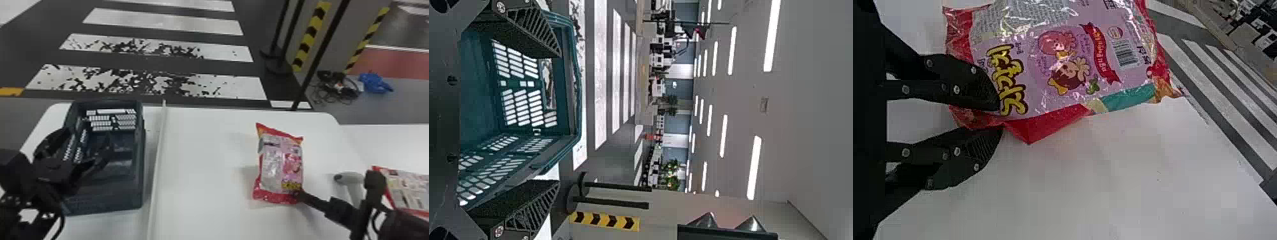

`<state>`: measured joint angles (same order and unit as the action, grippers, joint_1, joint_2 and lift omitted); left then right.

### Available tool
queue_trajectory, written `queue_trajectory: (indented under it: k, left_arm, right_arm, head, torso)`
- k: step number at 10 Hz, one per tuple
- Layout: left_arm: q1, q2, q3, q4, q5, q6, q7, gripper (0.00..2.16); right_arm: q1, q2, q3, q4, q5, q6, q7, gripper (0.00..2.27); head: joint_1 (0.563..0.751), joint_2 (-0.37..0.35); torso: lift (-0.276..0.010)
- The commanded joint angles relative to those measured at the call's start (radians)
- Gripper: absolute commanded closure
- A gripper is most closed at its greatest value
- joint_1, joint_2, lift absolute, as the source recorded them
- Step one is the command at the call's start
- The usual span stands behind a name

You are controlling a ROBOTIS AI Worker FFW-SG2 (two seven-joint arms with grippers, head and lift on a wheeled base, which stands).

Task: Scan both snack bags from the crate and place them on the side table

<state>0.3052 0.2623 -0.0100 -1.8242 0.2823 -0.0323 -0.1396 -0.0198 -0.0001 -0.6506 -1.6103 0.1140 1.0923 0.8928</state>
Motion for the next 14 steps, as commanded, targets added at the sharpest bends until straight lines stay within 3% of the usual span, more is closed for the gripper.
queue_trajectory:
  k: [1, 5, 7, 8, 11, 14]
  left_arm:
    - [-0.001, 0.0, 0.002, 0.0, 0.0, -0.002, 0.0, 0.1]
    - [-0.003, -0.003, 0.004, -0.001, -0.002, -0.002, 0.0, 0.1]
    - [-0.003, -0.003, 0.004, -0.001, -0.002, -0.002, 0.0, 0.1]
    - [-0.005, -0.003, 0.002, -0.001, -0.002, -0.002, 0.0, 0.1]
    - [-0.005, -0.003, 0.002, -0.001, -0.003, -0.002, -0.002, 0.1]
    - [-0.003, -0.002, 0.002, -0.003, -0.003, -0.002, -0.002, 0.1]
  right_arm:
    - [0.001, 0.001, -0.027, -0.008, -0.033, 0.005, 0.011, 2.25]
    - [0.003, 0.001, -0.164, -0.14, -0.224, 0.189, 0.023, 2.25]
    - [-0.038, 0.001, -0.27, -0.141, -0.31, 0.269, 0.017, 2.25]
    - [-0.066, -0.021, -0.328, -0.14, -0.344, 0.309, 0.014, 2.25]
    - [-0.103, -0.083, -0.471, -0.103, -0.502, 0.291, -0.043, 2.25]
    - [-0.111, -0.143, -0.569, 0.024, -0.649, 0.051, -0.158, 2.25]
  head:
    - [0.695, -0.14]
    - [0.695, -0.153]
    - [0.695, -0.163]
    - [0.695, -0.173]
    - [0.695, -0.238]
    - [0.695, -0.332]
  torso:
    - [-0.098]
    - [-0.098]
    - [-0.098]
    - [-0.098]
    - [-0.098]
    - [-0.098]
